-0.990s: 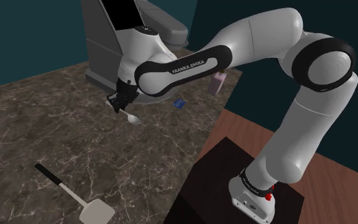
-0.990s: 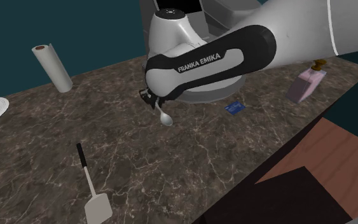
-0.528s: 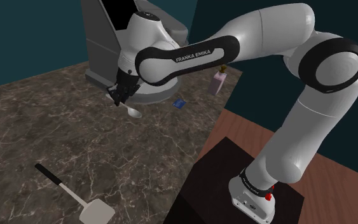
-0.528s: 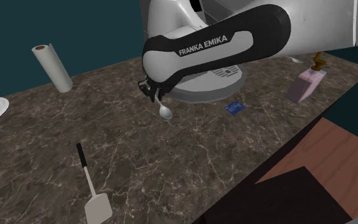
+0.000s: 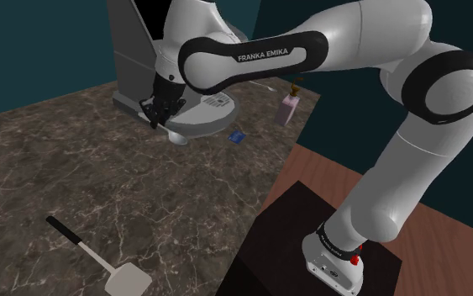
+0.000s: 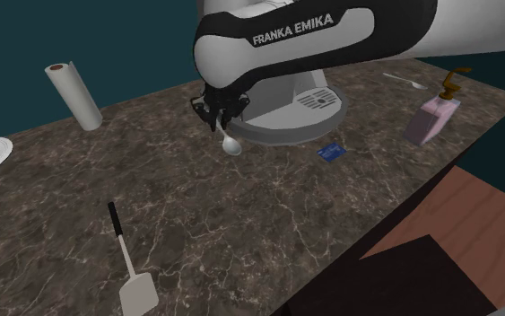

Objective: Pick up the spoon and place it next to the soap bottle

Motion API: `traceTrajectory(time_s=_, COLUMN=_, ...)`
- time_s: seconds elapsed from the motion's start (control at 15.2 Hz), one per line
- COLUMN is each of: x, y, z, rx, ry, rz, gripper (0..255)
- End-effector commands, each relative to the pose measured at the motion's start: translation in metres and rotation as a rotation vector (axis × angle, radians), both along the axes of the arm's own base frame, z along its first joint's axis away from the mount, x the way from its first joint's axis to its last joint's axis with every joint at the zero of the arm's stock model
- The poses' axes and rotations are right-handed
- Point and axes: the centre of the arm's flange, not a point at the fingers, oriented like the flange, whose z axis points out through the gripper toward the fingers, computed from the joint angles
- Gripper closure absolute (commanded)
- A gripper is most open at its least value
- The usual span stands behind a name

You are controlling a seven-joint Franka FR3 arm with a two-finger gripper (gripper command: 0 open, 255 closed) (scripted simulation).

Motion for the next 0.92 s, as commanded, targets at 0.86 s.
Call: traceTrajectory(time_s=0.86, x=-0.001, y=0.000, z=0.079, rx=0.000, ry=0.001, rz=0.000, gripper=255)
